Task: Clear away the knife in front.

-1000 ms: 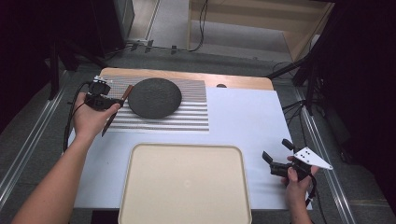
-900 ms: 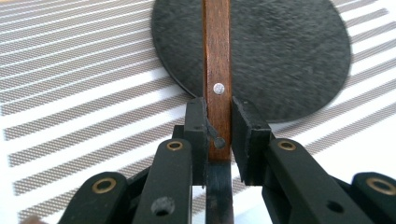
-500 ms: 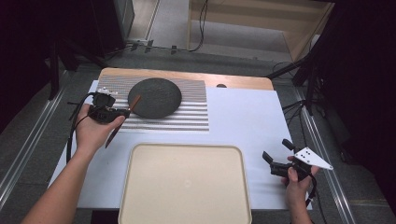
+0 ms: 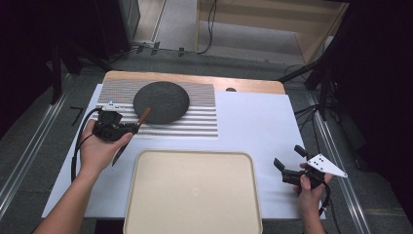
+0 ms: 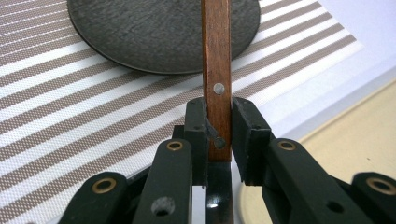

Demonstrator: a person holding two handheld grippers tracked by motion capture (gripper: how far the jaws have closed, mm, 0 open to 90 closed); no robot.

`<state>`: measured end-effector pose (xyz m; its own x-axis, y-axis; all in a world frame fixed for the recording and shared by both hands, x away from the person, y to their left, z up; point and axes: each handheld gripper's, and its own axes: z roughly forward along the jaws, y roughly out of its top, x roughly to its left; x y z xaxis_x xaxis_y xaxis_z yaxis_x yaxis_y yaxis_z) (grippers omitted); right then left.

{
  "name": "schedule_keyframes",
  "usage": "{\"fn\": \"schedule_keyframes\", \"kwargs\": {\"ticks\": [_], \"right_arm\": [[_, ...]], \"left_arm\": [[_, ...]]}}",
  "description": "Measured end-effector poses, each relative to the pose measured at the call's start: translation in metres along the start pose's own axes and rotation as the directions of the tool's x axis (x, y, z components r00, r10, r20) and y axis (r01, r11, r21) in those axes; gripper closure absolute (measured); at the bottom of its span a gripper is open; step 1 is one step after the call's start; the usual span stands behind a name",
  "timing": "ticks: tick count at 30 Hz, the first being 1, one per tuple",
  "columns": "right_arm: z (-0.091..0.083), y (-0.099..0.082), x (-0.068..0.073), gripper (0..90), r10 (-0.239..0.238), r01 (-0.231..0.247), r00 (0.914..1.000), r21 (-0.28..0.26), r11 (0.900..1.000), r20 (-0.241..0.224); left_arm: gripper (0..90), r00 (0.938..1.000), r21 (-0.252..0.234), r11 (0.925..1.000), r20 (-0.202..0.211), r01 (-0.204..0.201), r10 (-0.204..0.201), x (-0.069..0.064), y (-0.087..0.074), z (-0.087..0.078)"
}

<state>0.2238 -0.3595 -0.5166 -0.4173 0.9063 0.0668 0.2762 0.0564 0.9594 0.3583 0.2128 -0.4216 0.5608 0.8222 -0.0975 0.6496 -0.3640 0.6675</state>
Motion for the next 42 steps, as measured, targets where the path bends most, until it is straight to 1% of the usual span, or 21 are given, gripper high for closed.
{"fn": "schedule_keyframes", "kwargs": {"ticks": [3, 6, 14, 17, 20, 22, 27, 32, 34, 42], "right_arm": [[0.0, 0.0, 0.0, 0.1, -0.002, 0.002, 1.0, 0.0, 1.0, -0.002], [0.0, 0.0, 0.0, 0.1, -0.002, 0.002, 1.0, 0.0, 1.0, -0.002], [0.0, 0.0, 0.0, 0.1, -0.002, 0.002, 1.0, -0.001, 1.0, -0.003], [-0.001, 0.0, 0.0, 0.2, -0.001, 0.001, 1.0, -0.002, 1.0, -0.003], [-0.001, 0.0, 0.0, 0.1, -0.001, 0.001, 1.0, -0.002, 1.0, -0.004], [-0.001, 0.0, 0.0, 0.2, 0.0, 0.0, 1.0, -0.002, 1.0, -0.004], [-0.001, 0.0, 0.0, 0.2, -0.001, 0.001, 1.0, -0.003, 1.0, -0.004], [-0.001, 0.0, 0.0, 0.1, -0.002, 0.002, 1.0, -0.002, 1.0, -0.005], [-0.001, 0.0, 0.0, 0.2, -0.001, 0.001, 1.0, -0.003, 1.0, -0.004], [-0.001, 0.0, 0.0, 0.2, -0.002, 0.002, 1.0, -0.001, 1.0, -0.005]], "left_arm": [[76.9, 0.9999, -0.004, 1.0, 0.01, -0.002, 0.002, -0.005, -0.004, -0.003], [76.9, 1.0, -0.002, 1.0, -0.001, -0.009, 0.009, -0.012, -0.008, -0.005], [76.9, 0.9998, -0.016, 0.9998, 0.02, -0.008, 0.008, -0.027, -0.021, -0.01], [76.9, 0.9996, -0.028, 0.9996, 0.028, -0.004, 0.005, -0.032, -0.025, -0.014], [76.9, 0.9993, -0.032, 0.9994, 0.034, -0.014, 0.015, -0.039, -0.029, -0.018], [76.9, 0.9992, -0.032, 0.9992, 0.029, -0.025, 0.026, -0.045, -0.032, -0.019], [76.9, 0.9981, -0.037, 0.9987, 0.048, -0.036, 0.037, -0.057, -0.038, -0.022], [76.9, 0.9973, -0.053, 0.9984, 0.069, -0.023, 0.026, -0.068, -0.046, -0.022], [76.9, 0.9968, -0.048, 0.9985, 0.075, -0.025, 0.029, -0.071, -0.049, -0.021], [76.9, 0.9941, -0.051, 0.9987, 0.108, -0.005, 0.011, -0.083, -0.064, -0.019]]}}
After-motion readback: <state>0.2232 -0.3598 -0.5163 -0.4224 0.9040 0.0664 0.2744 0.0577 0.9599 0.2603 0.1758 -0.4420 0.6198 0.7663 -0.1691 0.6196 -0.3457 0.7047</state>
